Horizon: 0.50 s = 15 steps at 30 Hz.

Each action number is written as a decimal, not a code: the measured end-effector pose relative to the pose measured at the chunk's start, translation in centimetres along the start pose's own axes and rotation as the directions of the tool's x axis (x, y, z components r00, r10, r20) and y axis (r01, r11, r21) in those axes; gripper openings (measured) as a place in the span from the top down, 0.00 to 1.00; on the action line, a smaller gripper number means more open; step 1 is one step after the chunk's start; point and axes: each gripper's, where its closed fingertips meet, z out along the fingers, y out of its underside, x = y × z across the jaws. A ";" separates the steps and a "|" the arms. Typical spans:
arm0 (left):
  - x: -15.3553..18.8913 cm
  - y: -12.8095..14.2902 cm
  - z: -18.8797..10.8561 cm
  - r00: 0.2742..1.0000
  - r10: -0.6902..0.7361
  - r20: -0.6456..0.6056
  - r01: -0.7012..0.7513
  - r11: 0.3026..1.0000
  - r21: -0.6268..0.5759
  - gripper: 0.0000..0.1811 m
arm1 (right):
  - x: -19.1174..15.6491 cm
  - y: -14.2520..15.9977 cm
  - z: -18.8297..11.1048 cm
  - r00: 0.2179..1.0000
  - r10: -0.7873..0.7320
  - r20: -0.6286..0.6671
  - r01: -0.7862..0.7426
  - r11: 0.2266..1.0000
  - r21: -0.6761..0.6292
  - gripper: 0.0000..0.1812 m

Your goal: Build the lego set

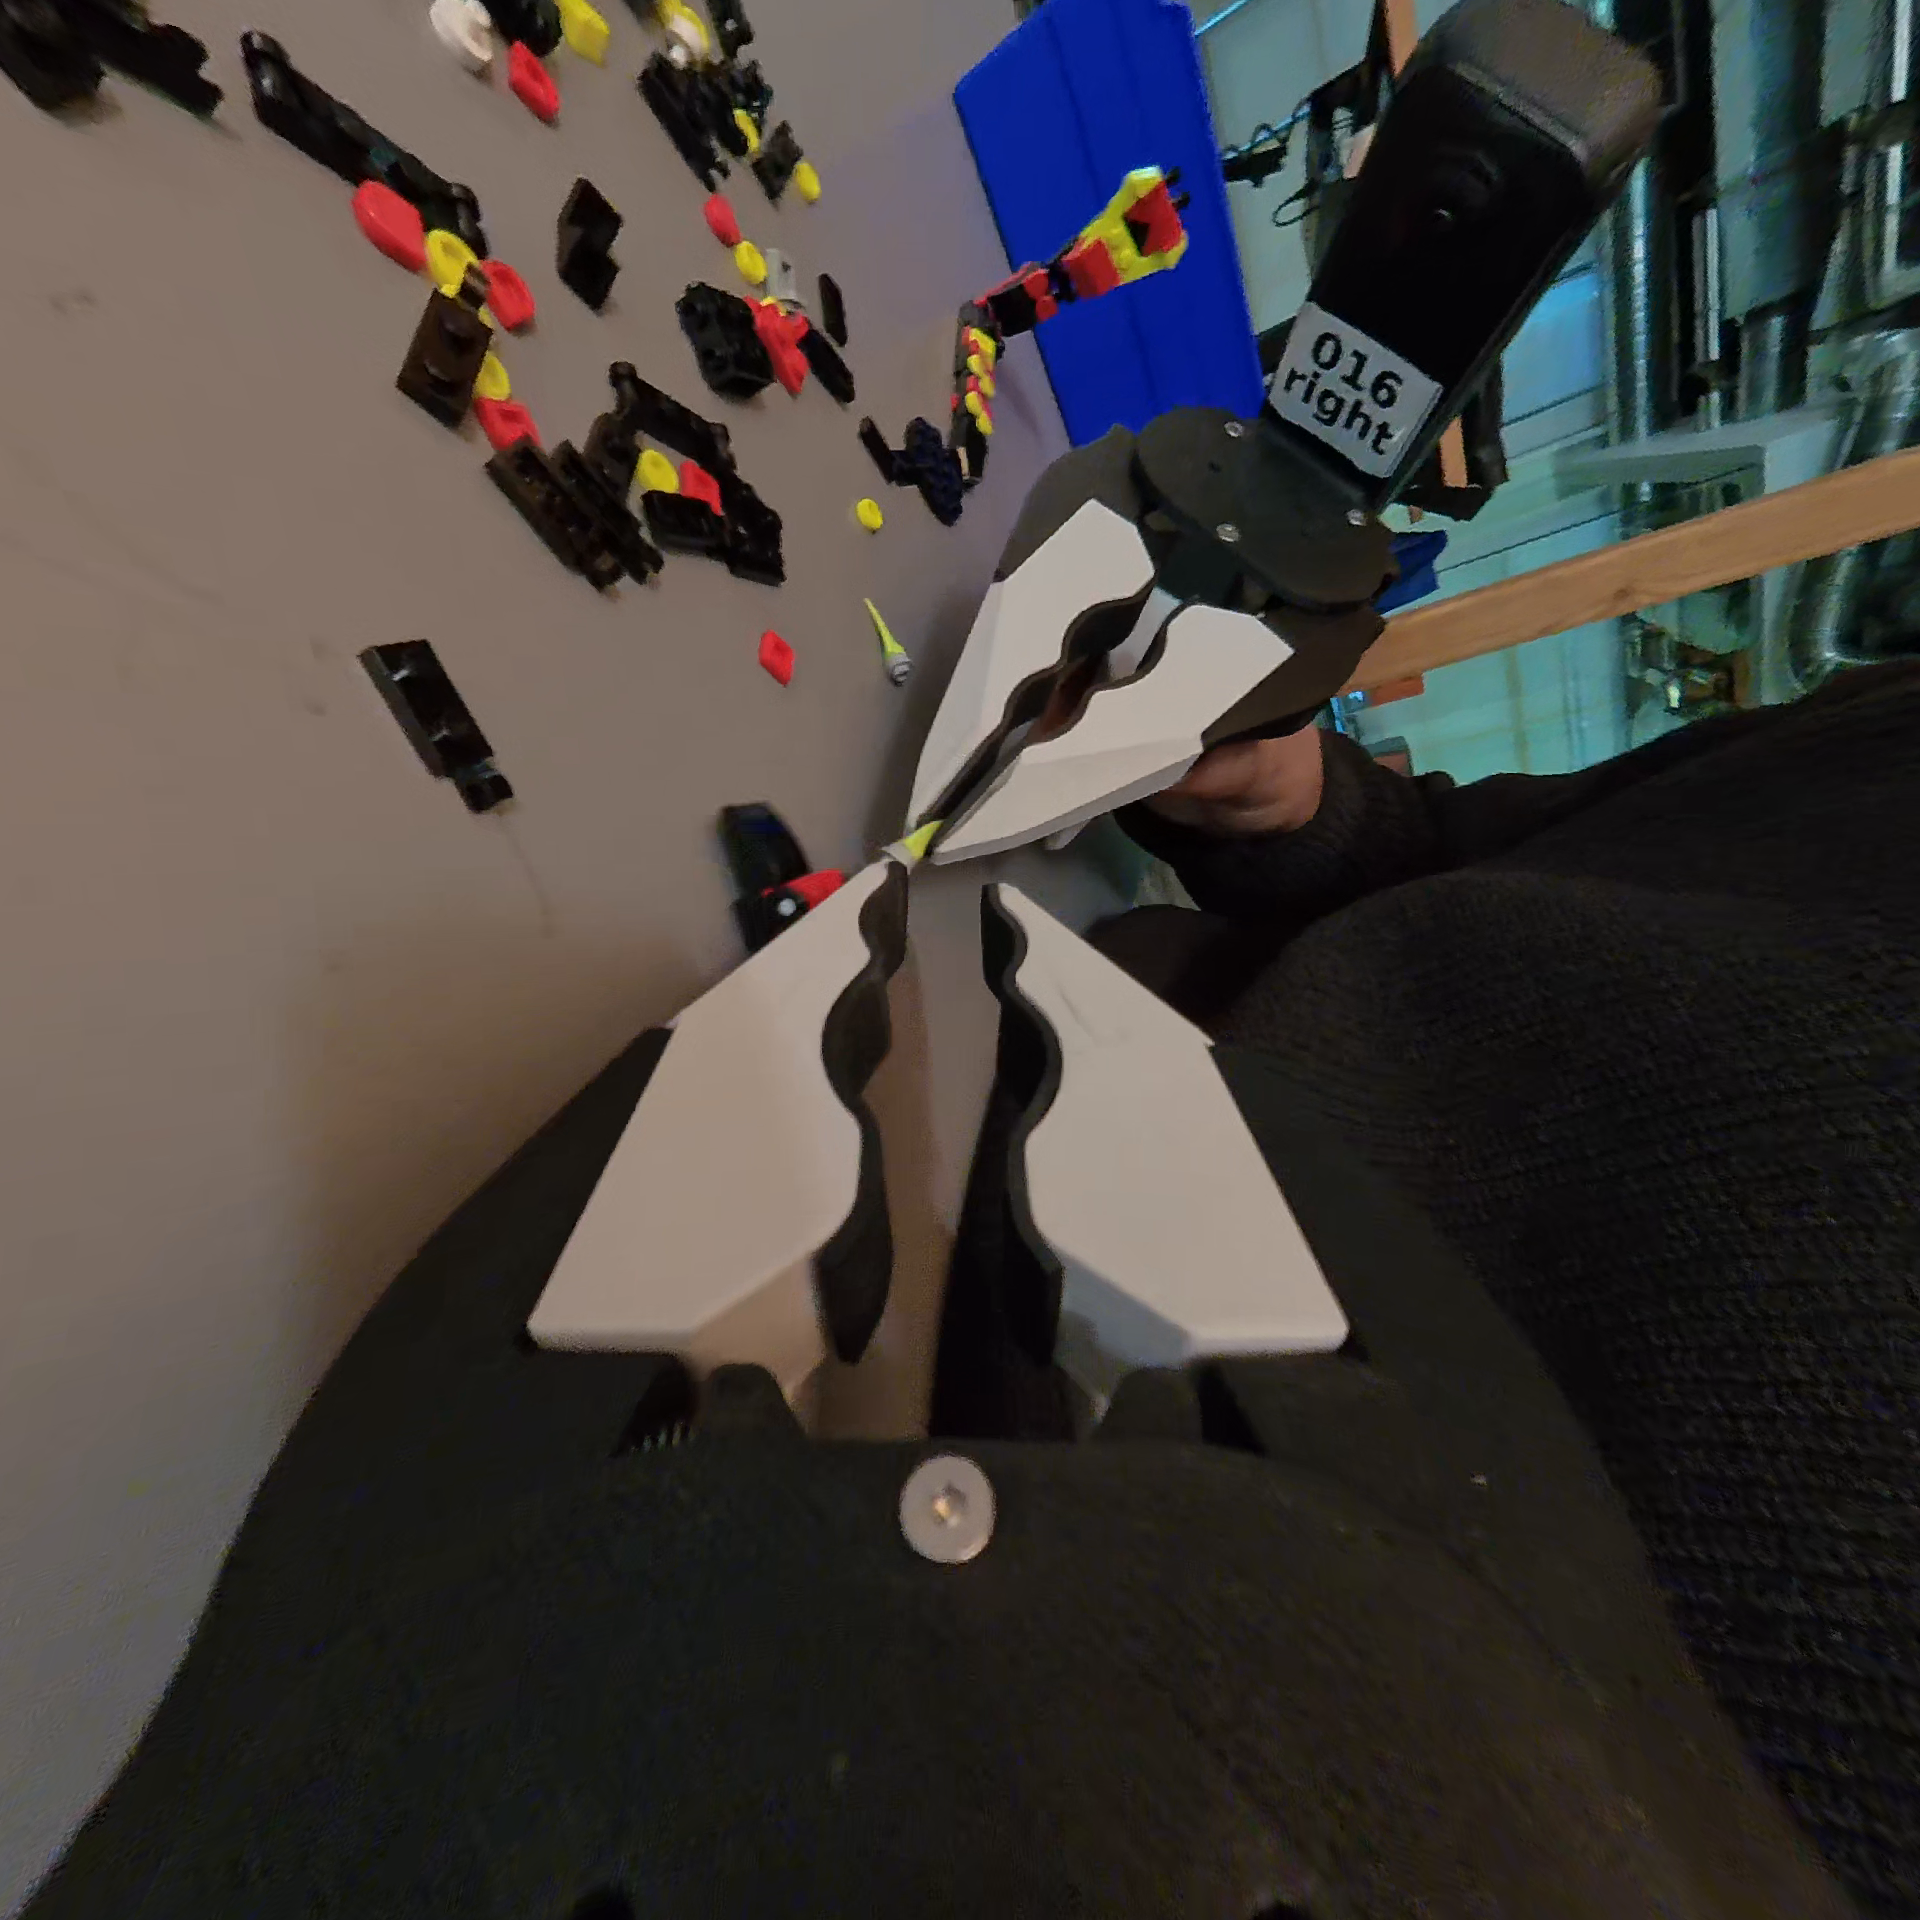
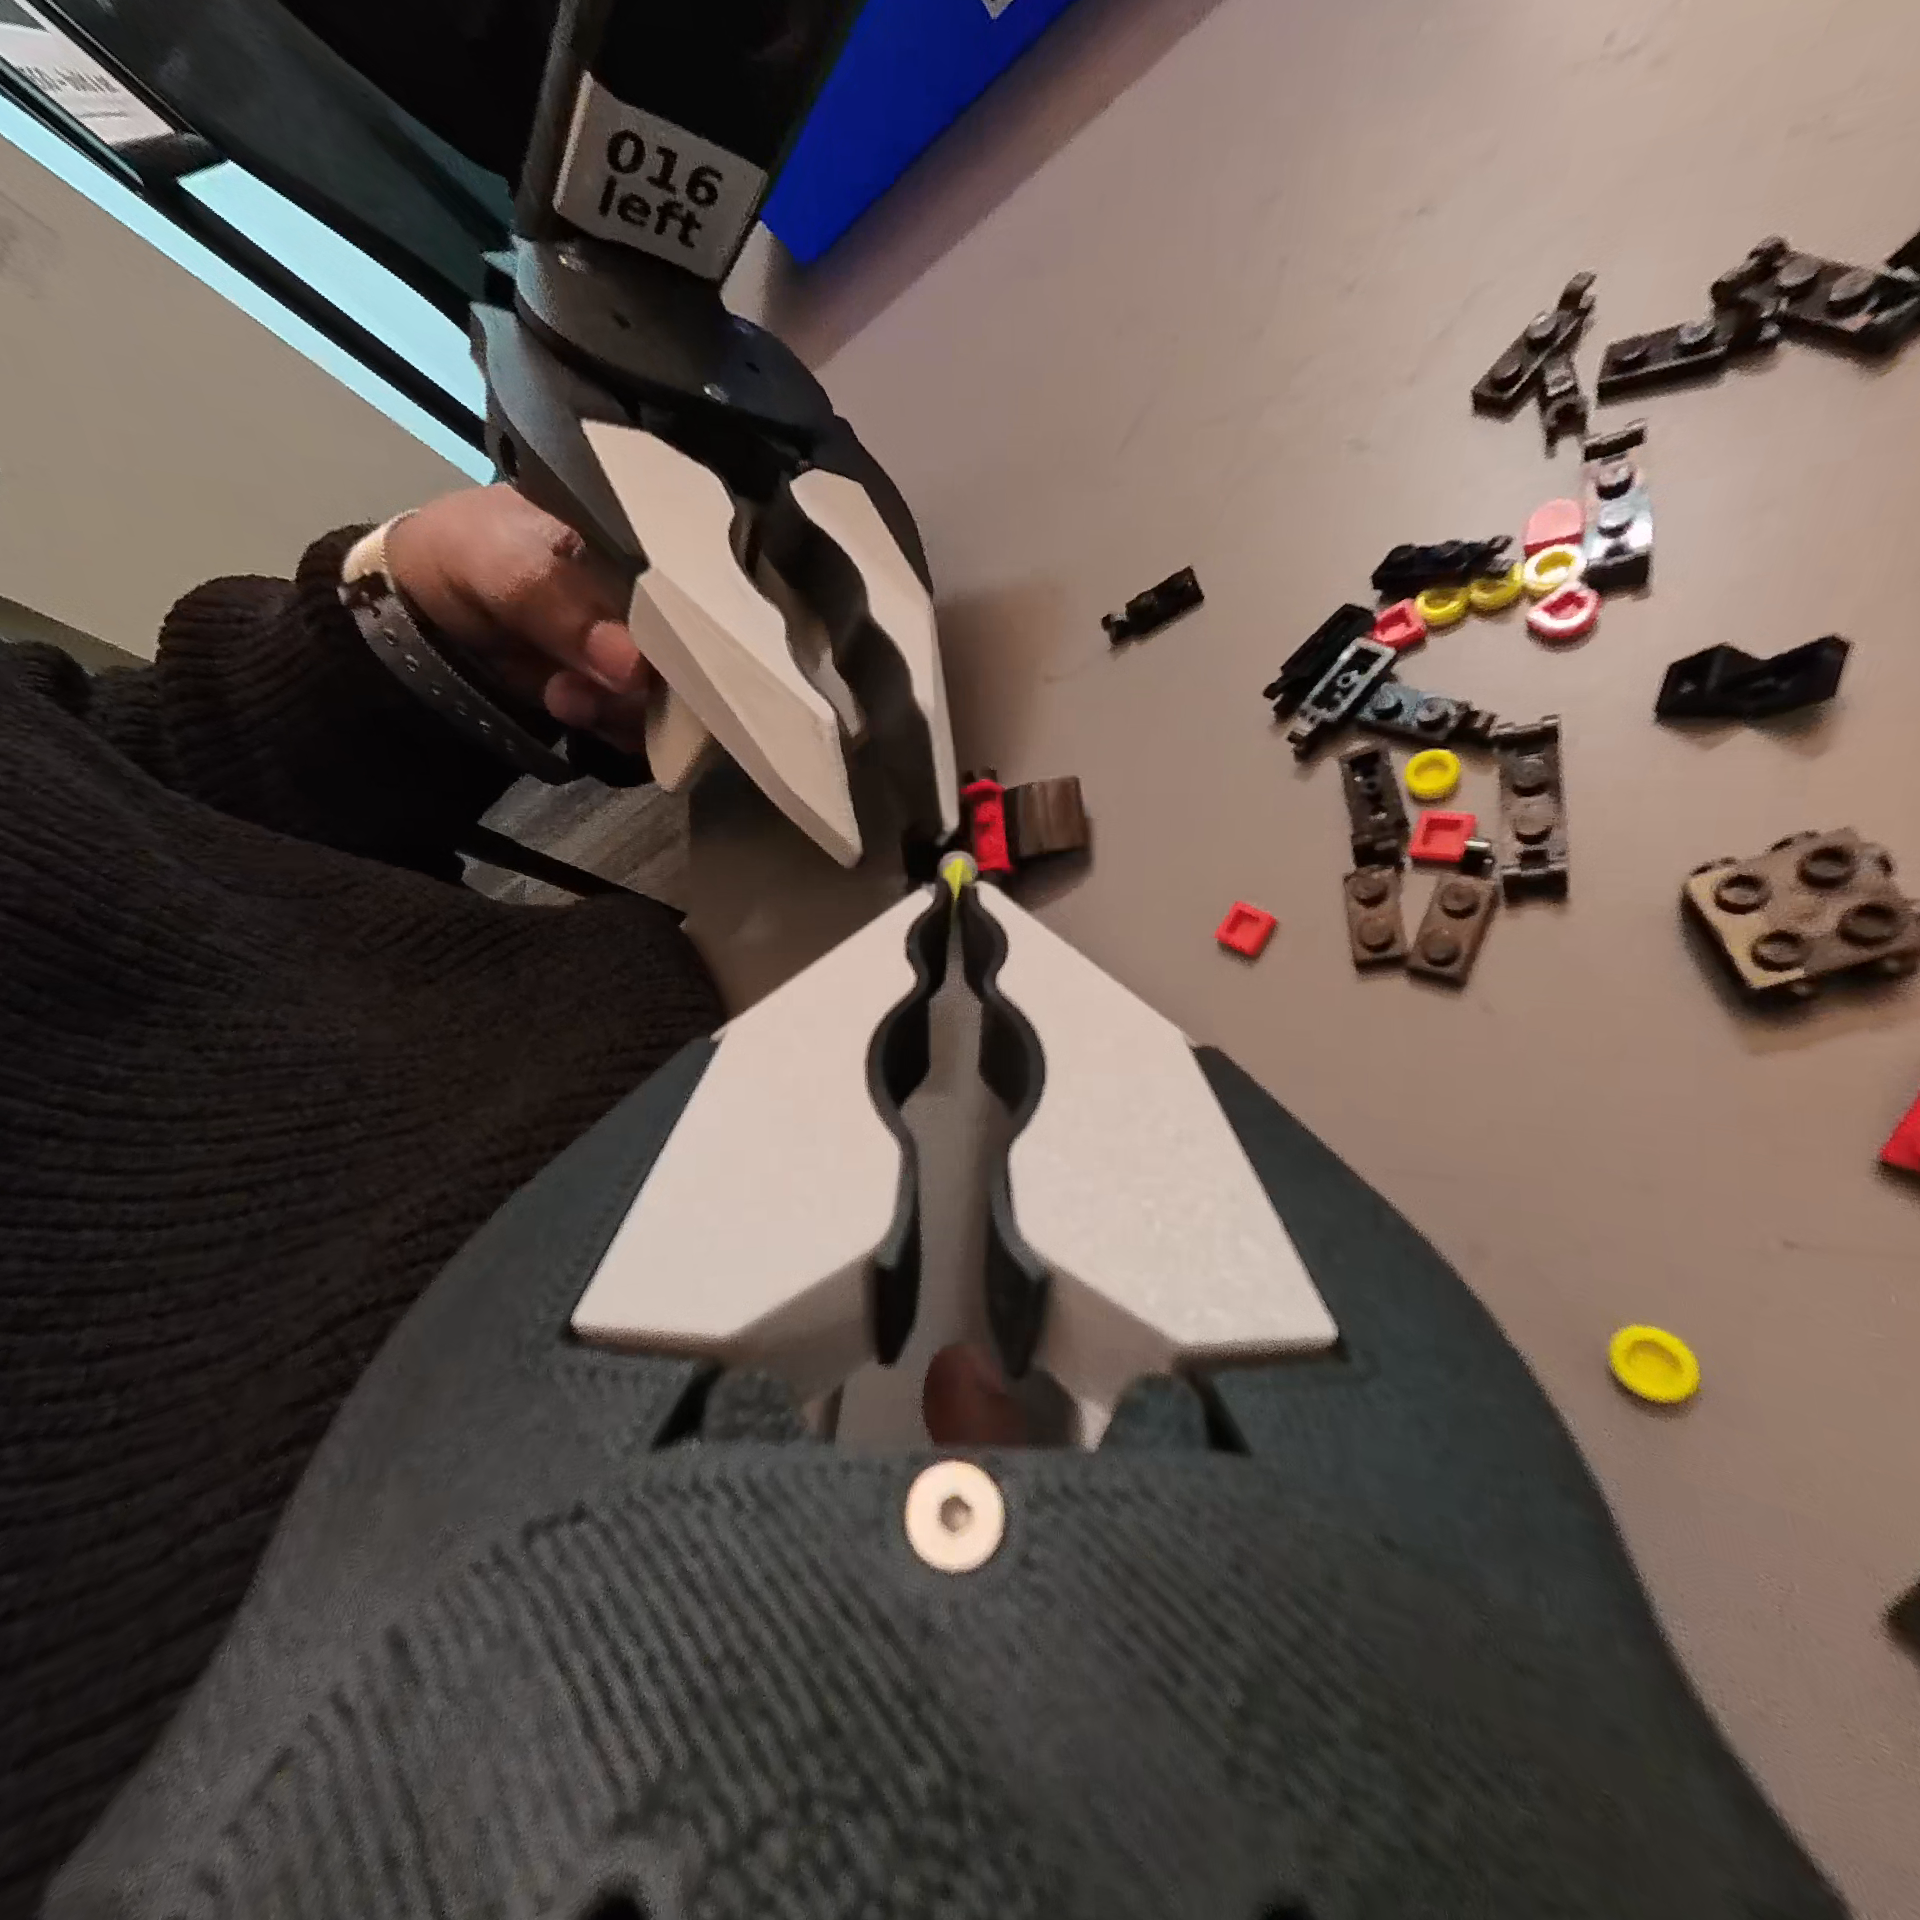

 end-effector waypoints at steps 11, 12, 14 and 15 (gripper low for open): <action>-3.4 -1.2 -1.0 0.846 0.161 0.509 -0.158 0.986 -0.050 0.74 | 1.6 -0.9 -1.1 0.999 0.020 -0.042 -0.018 0.999 0.047 1.00; -3.5 -1.1 -0.8 0.798 0.211 0.564 -0.192 0.977 -0.093 0.72 | 1.9 -1.1 -1.4 0.998 0.021 -0.052 -0.018 0.998 0.058 1.00; -3.2 -0.8 -0.1 0.735 0.293 0.612 -0.234 0.956 -0.176 0.72 | 2.4 -1.4 -1.9 0.997 0.016 -0.076 -0.011 0.998 0.070 1.00; -2.9 -0.6 0.4 0.722 0.317 0.614 -0.243 0.948 -0.204 0.73 | 2.5 -1.5 -2.1 0.996 0.013 -0.087 -0.006 0.997 0.072 1.00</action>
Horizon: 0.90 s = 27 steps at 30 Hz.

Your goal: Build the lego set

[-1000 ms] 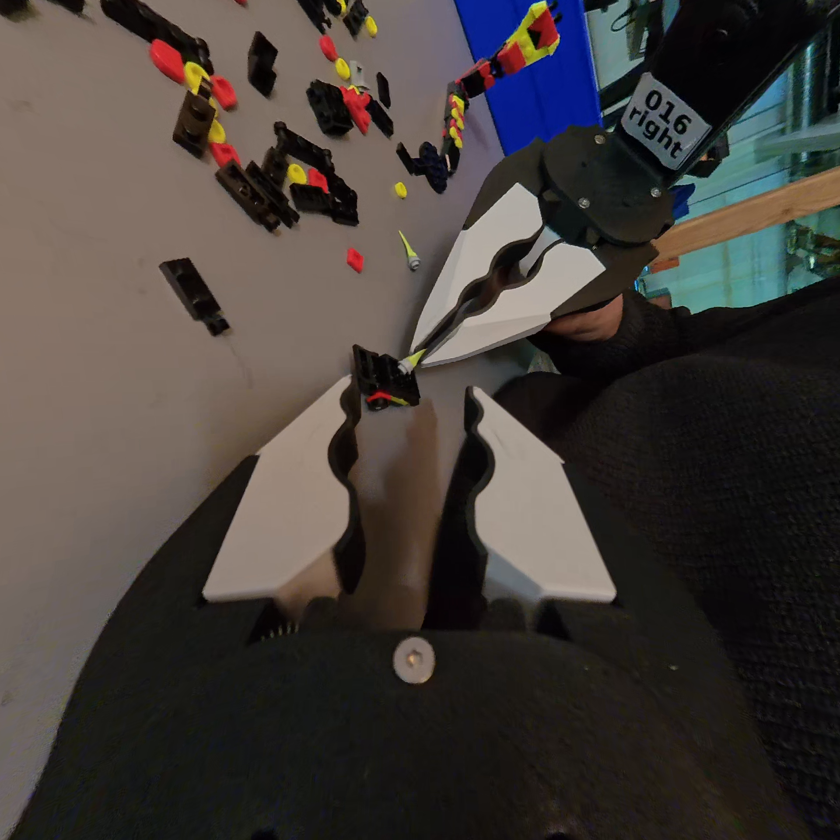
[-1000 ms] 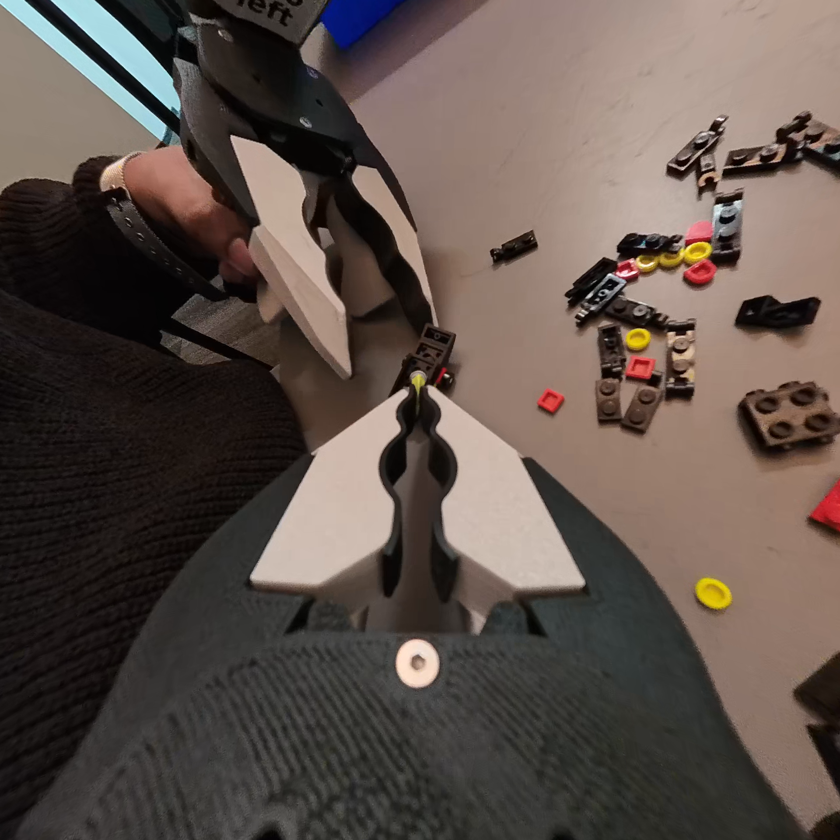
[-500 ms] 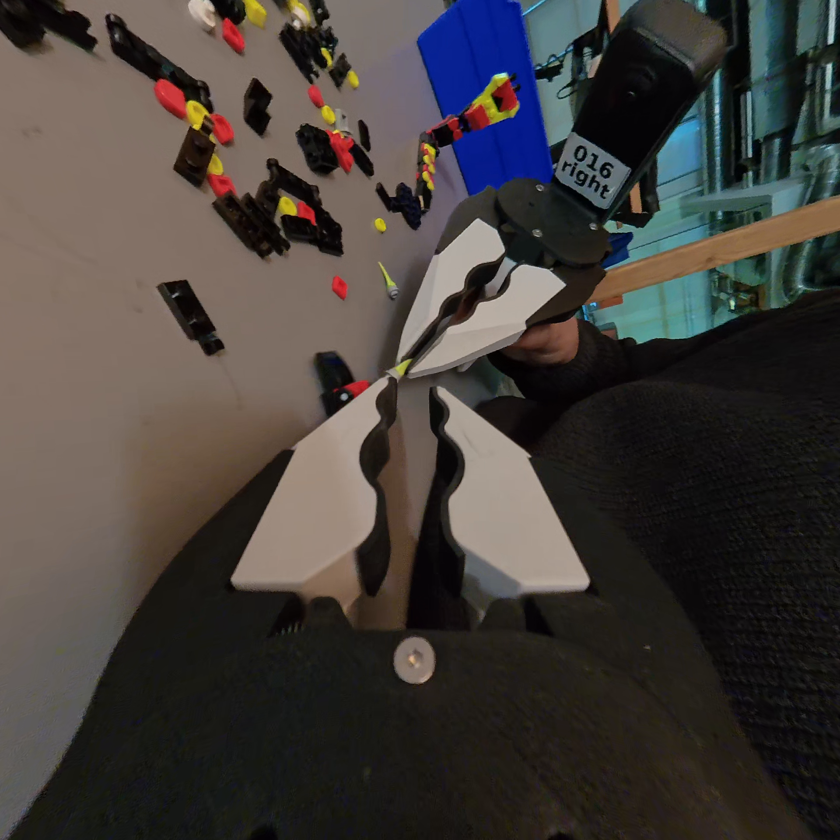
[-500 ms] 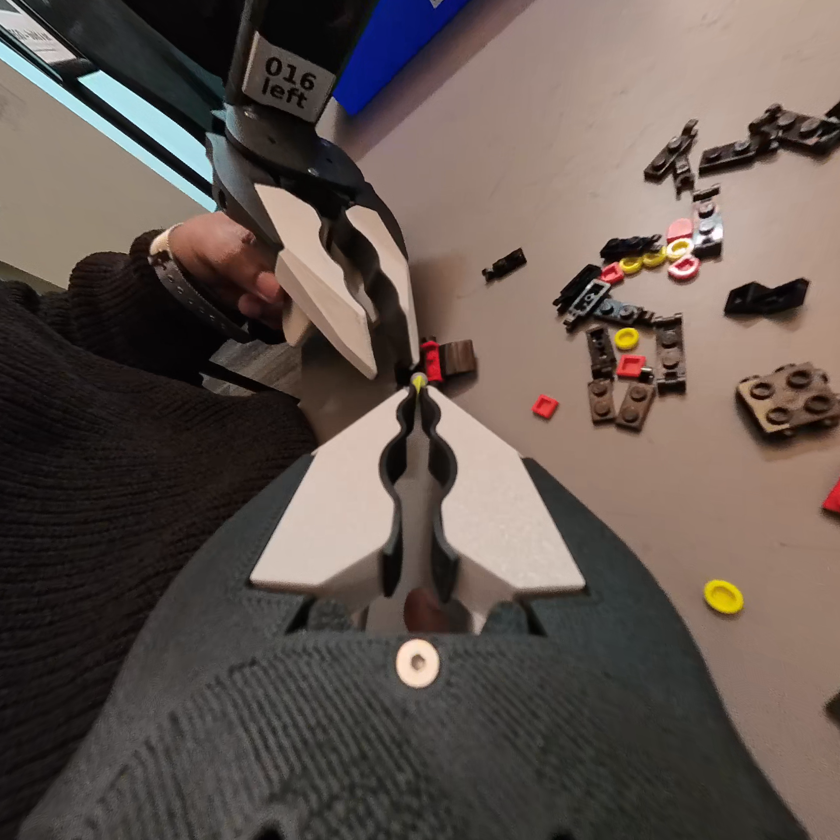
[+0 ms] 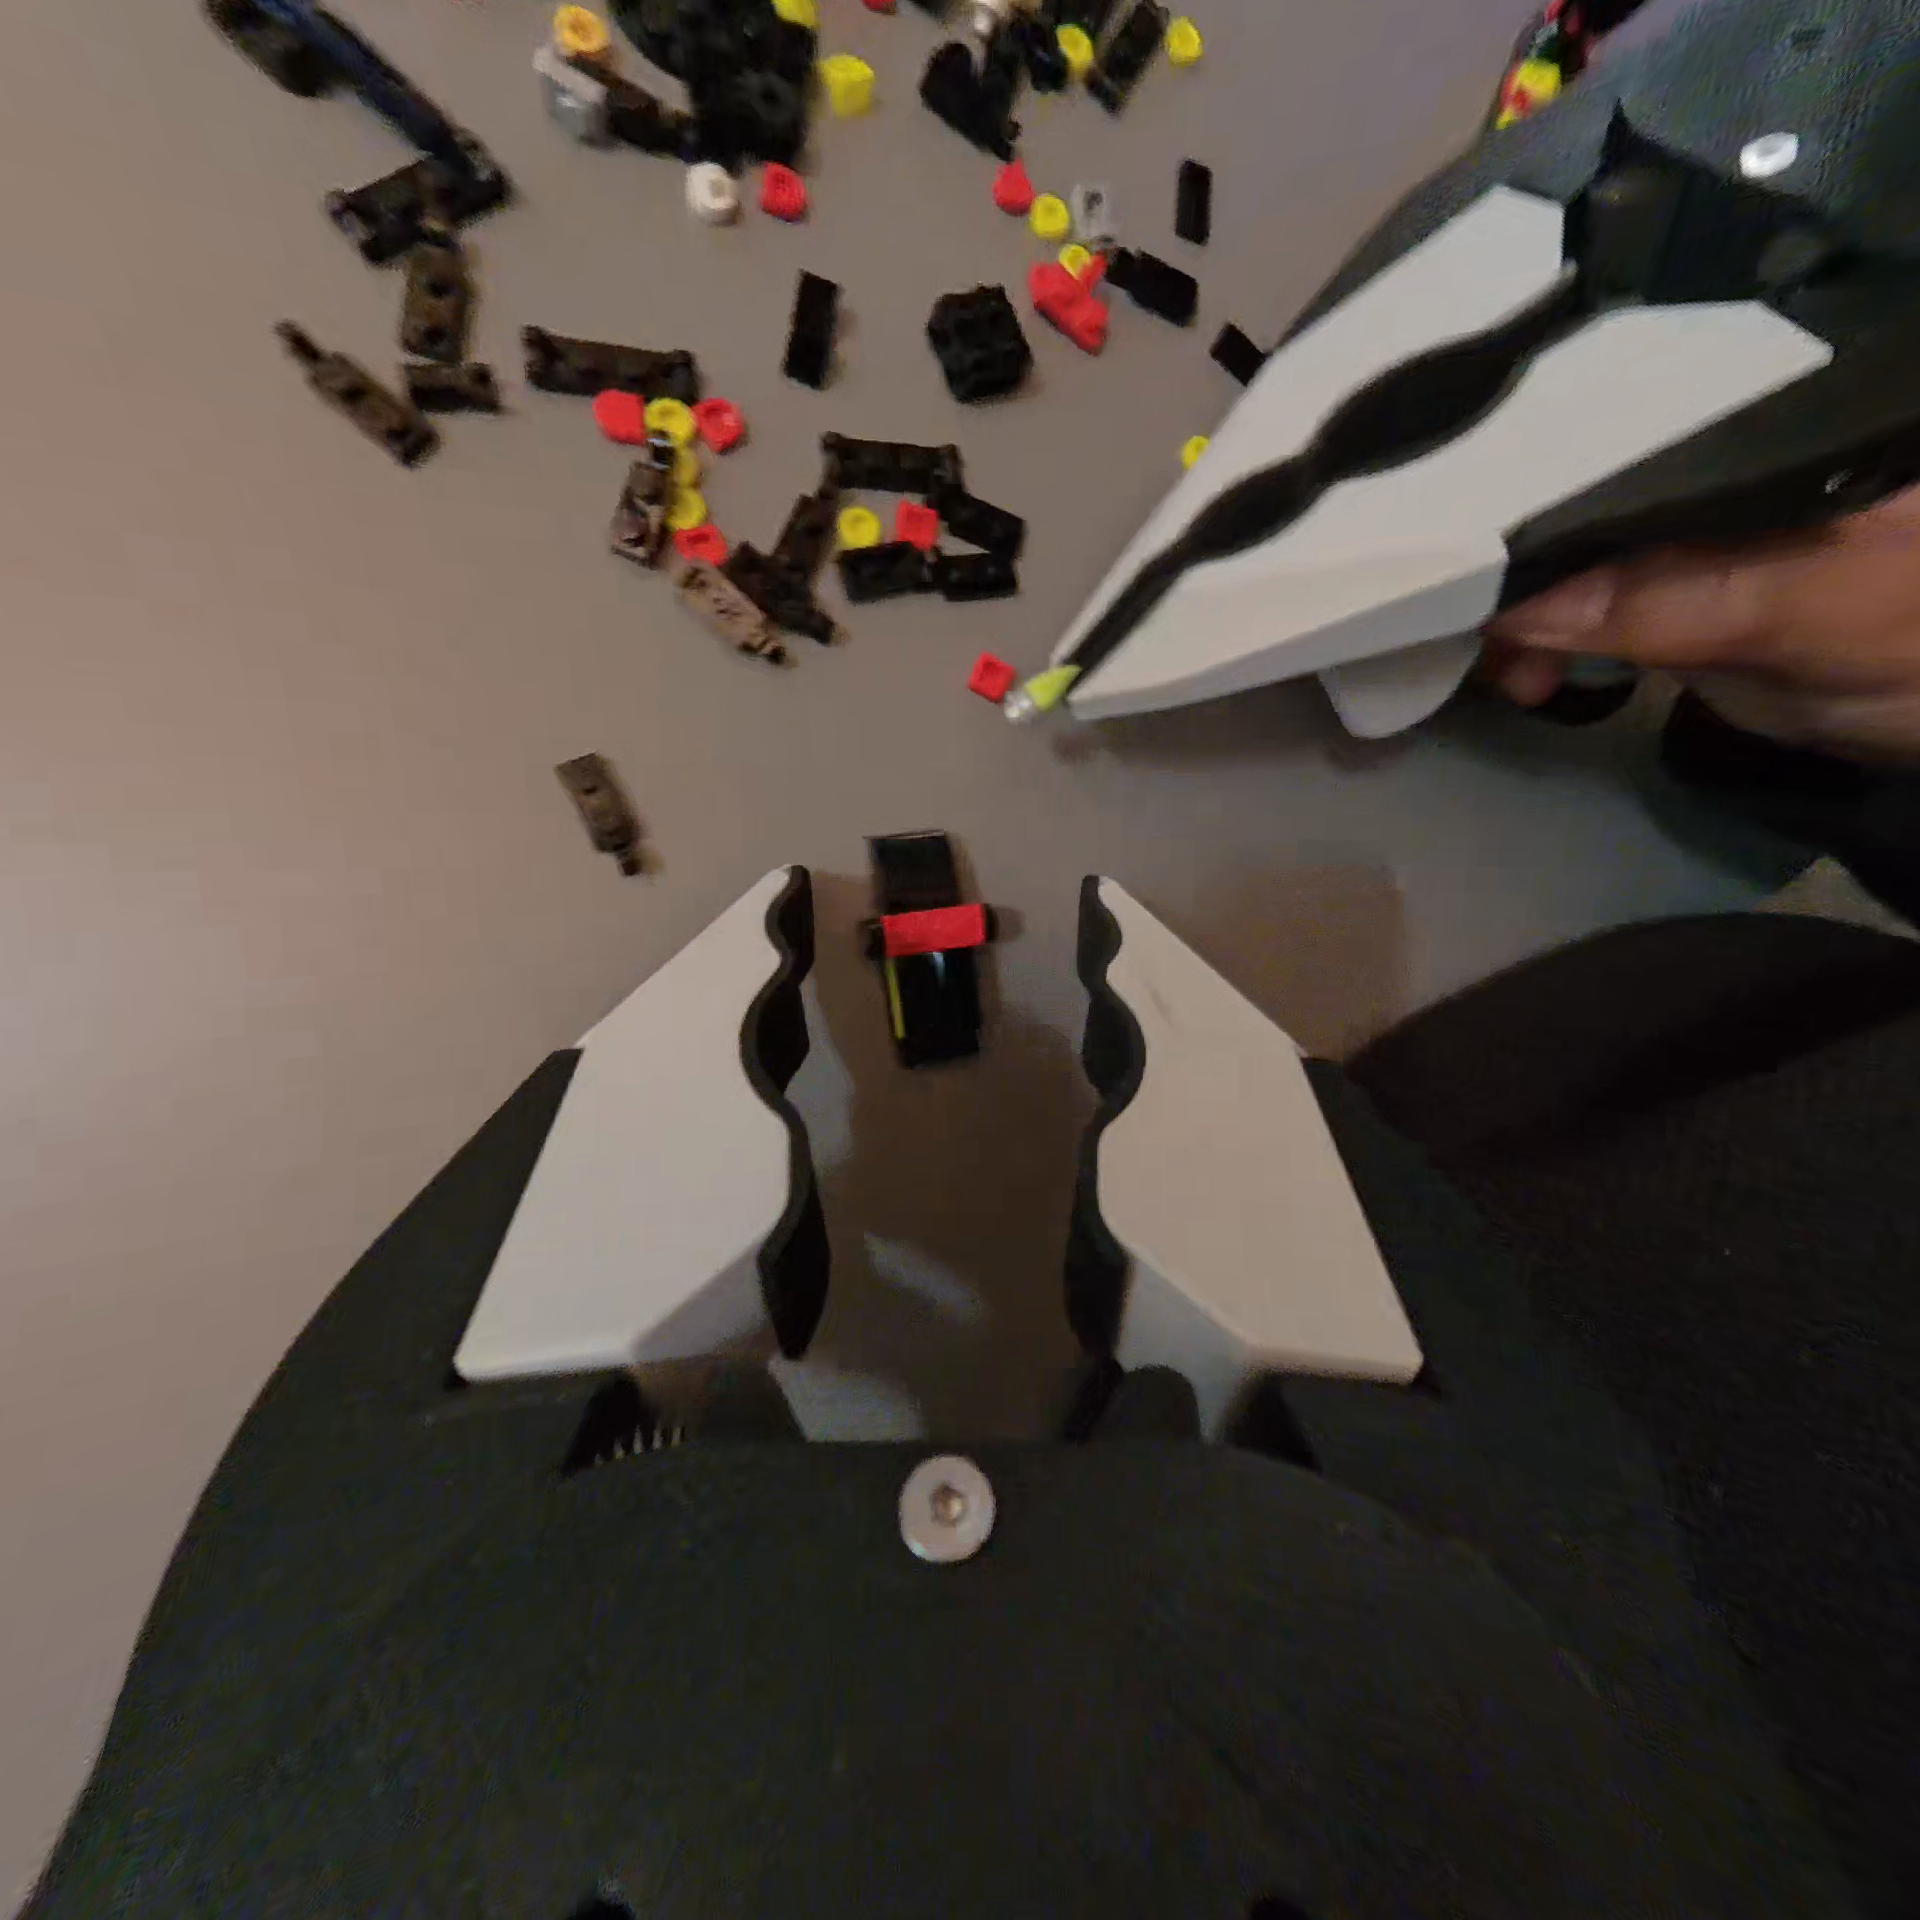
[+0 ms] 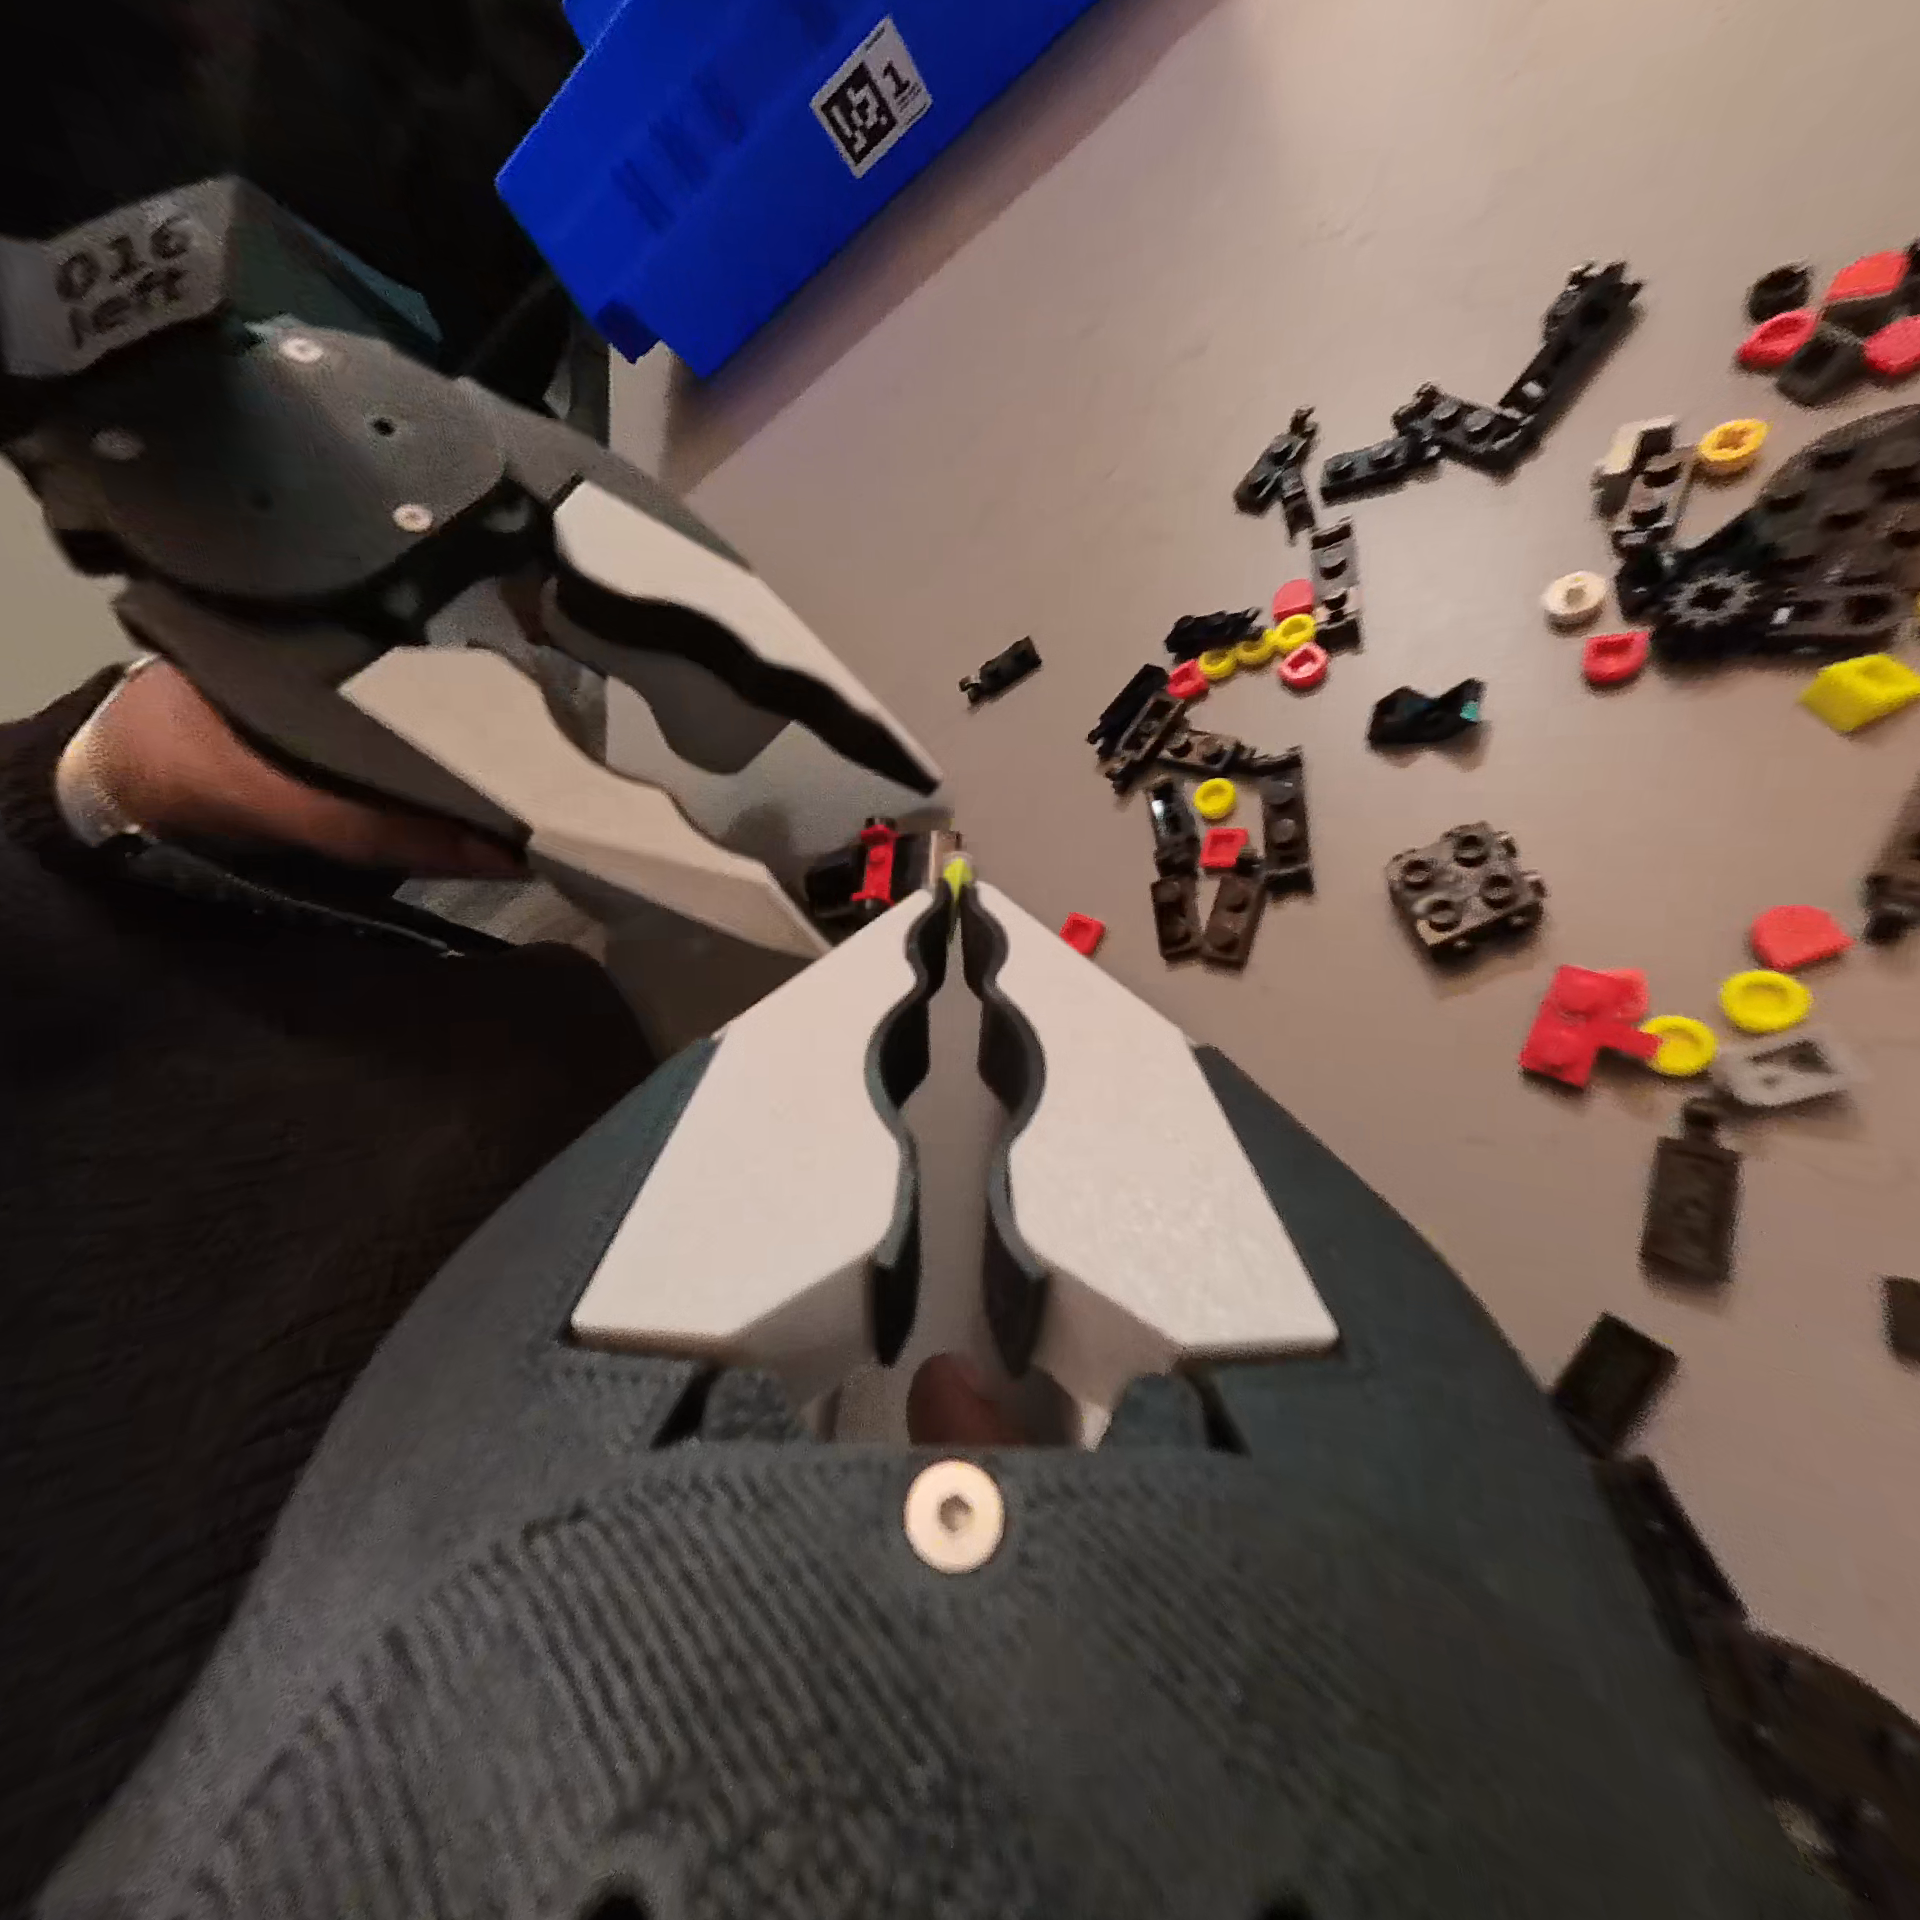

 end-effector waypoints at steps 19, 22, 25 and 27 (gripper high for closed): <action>-1.0 0.2 1.1 0.969 0.140 0.204 -0.123 0.988 -0.094 0.92 | -0.7 -0.7 -1.1 0.999 -0.051 -0.013 0.051 0.999 0.015 1.00; -1.2 0.3 1.0 0.964 0.163 0.211 -0.142 0.984 -0.109 0.92 | -0.6 -0.6 -1.0 0.999 -0.049 -0.013 0.049 0.999 0.010 1.00; -1.1 0.2 1.0 0.963 0.175 0.204 -0.157 0.982 -0.101 0.92 | -0.6 -0.5 -0.9 0.999 -0.047 -0.010 0.047 0.999 0.007 1.00; -1.0 -0.8 0.5 0.971 0.157 0.180 -0.153 0.988 -0.034 0.92 | -0.7 -0.7 -1.0 0.999 -0.053 -0.005 0.053 0.998 0.018 1.00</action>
